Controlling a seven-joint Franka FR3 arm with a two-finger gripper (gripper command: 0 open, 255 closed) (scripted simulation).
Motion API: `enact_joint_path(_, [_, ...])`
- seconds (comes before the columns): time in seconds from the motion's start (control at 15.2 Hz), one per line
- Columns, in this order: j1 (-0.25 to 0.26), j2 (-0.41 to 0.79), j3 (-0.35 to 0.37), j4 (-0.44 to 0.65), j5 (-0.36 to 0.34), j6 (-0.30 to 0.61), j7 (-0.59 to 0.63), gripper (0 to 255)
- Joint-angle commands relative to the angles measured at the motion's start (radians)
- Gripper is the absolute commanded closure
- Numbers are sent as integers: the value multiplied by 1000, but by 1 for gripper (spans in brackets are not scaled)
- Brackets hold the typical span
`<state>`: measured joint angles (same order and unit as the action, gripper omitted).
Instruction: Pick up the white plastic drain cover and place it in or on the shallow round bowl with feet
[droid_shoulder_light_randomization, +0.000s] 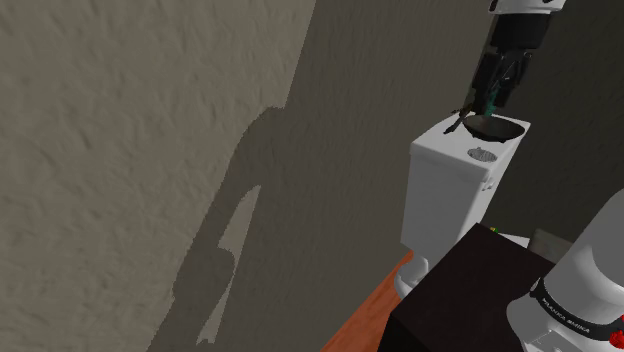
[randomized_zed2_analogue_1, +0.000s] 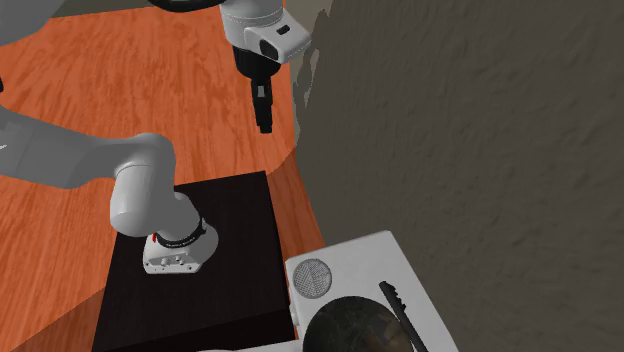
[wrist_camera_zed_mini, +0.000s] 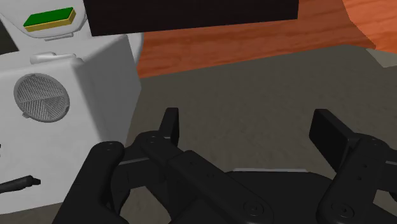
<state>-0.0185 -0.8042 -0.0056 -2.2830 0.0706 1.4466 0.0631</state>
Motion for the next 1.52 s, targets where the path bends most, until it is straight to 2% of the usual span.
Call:
enact_joint_path(0.0, [0, 0, 0, 0, 0, 0, 0, 0])
enact_joint_path(0.73, [-53, 57, -198, -162, -186, 238, -270, 0])
enact_joint_path(1.12, [-77, 165, -317, -184, -269, 394, -409, 0])
enact_joint_path(1.45, [-84, 296, -418, -164, -308, 529, -528, 0])
